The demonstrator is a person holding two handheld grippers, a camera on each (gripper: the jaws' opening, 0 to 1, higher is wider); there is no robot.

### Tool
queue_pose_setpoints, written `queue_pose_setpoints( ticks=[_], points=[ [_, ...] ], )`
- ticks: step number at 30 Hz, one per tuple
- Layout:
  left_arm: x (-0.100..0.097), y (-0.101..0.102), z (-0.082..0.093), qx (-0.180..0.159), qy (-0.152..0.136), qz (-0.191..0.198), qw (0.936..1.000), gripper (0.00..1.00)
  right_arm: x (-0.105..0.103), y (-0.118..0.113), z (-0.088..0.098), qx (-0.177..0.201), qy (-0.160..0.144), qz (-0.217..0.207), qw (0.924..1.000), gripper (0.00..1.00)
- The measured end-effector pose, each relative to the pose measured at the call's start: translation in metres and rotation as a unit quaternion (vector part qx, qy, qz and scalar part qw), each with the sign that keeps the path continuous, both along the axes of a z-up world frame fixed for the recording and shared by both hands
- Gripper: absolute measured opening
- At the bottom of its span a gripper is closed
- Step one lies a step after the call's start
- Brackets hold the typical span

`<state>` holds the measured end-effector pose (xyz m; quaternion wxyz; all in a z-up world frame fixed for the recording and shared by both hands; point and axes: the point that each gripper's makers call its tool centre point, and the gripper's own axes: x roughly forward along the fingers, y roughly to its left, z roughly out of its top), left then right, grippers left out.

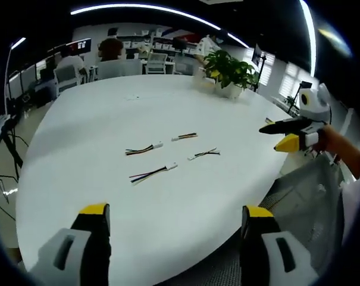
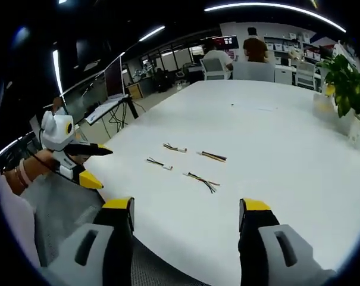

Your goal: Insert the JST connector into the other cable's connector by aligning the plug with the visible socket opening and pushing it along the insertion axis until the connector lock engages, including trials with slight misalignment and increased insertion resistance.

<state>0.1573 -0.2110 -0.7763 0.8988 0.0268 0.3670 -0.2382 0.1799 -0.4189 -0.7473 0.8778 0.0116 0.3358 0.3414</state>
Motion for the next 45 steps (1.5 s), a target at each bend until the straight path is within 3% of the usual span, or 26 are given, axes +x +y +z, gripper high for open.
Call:
queue_pose_setpoints(
  ticks=[20, 23, 31, 45],
  points=[
    [0.005, 0.0, 0.017, -0.014, -0.015, 0.005, 0.9998, 0.9, -0.002, 0.002, -0.003, -0.009, 0.01, 0.009, 0.9999, 0.69],
    [0.006, 0.0, 0.014, -0.007, -0.014, 0.004, 0.9999, 0.9, -0.001, 0.003, 0.0, -0.01, -0.001, 0.013, 0.9999, 0.66],
    [0.0, -0.001, 0.008, -0.002, -0.006, 0.001, 1.0, 0.9, -0.001, 0.0, -0.003, -0.01, 0.007, 0.006, 0.9999, 0.66],
    [-0.004, 0.004, 0.011, 0.004, -0.01, 0.005, 0.9999, 0.9, -0.004, 0.001, -0.003, -0.013, 0.007, 0.01, 0.9998, 0.66]
  ],
)
